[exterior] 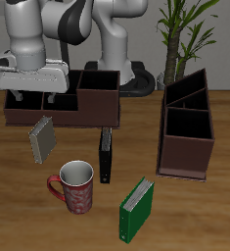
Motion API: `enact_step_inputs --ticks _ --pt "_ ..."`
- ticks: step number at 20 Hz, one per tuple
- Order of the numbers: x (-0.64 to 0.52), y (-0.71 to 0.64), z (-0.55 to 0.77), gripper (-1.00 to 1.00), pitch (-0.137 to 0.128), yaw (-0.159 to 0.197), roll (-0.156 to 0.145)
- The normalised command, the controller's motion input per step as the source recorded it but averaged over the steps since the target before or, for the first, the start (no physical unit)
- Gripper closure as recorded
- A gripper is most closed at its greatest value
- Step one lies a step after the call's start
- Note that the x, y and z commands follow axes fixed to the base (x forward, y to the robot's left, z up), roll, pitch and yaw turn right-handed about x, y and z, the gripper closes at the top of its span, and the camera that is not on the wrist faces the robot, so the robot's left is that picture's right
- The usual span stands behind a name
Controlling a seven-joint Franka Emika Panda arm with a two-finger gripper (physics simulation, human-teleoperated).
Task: Place the yellow book into the left desk caddy's right compartment and place the green book into the back desk caddy's front compartment and place the black book into the back desk caddy's back compartment
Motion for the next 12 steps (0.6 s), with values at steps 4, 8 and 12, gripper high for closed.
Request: enact_step_inputs --ticks 4,8,12 --pt "0.08 -0.11 -0.44 -1.00 -0.030 -0.018 -0.006" --pt "-0.08 0.05 -0.28 -1.00 -0.108 0.052 -0.040" --pt "-0.04 0.07 -0.35 -1.00 -0.037 -0.089 0.028"
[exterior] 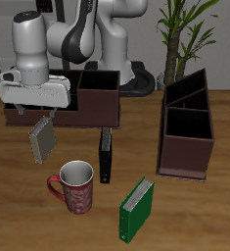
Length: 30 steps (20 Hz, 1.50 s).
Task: Place the yellow book into the left desk caddy's right compartment and place the green book into the back desk caddy's front compartment and place the black book into the back desk caddy's back compartment
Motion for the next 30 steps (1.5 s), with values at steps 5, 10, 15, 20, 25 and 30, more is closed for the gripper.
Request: enact_step_inputs --ticks 5,10,15,20,25,30 --pt "0.03 -0.11 -0.27 -1.00 -0.006 -0.038 -0.029" --pt "-0.01 -0.09 -0.20 -1.00 -0.019 -0.047 -0.033" --pt "-0.01 0.05 -0.16 -1.00 0.009 -0.023 0.009" --pt "0.01 -0.04 -0.24 -1.00 0.016 -0.025 -0.026" --pt "-0.02 -0.11 -0.19 -1.00 0.018 -0.047 -0.010" --pt "-0.03 -0.06 -0.20 -1.00 0.027 -0.021 -0.009"
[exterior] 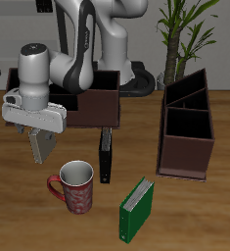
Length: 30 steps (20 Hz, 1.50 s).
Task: Place the yellow book into the left desk caddy's right compartment and place the green book into the back desk caddy's front compartment and place the black book into the back desk caddy's back compartment
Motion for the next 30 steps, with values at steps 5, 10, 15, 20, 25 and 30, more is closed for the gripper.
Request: enact_step_inputs --ticks 5,10,15,20,25,30 --pt "0.00 0.02 -0.28 1.00 0.032 -0.018 0.027" --pt "0.00 0.06 -0.14 1.00 0.022 0.010 -0.008" --pt "0.03 0.05 -0.09 1.00 0.013 -0.015 0.015" --pt "-0.01 0.11 0.06 1.00 -0.007 -0.007 0.011" --pt "-0.07 0.28 0.63 1.00 -0.066 -0.005 0.029" --pt "-0.11 0.30 0.84 1.00 -0.078 0.024 -0.010"
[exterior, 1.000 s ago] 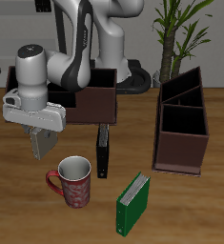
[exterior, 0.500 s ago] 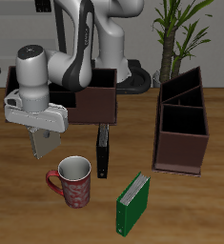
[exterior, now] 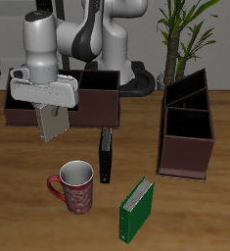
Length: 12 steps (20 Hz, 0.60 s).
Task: Place the yellow book into the left desk caddy's right compartment and place the green book into the back desk caddy's front compartment and place the black book into the back desk caddy's back compartment
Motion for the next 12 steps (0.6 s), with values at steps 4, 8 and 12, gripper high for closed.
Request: enact_step_inputs --ticks 4,8,12 --pt "-0.18 0.33 0.78 1.00 -0.063 0.029 0.002" --pt "-0.24 0.39 0.74 1.00 -0.100 0.072 0.040" --pt "-0.21 0.12 0.54 1.00 -0.039 0.031 -0.001"
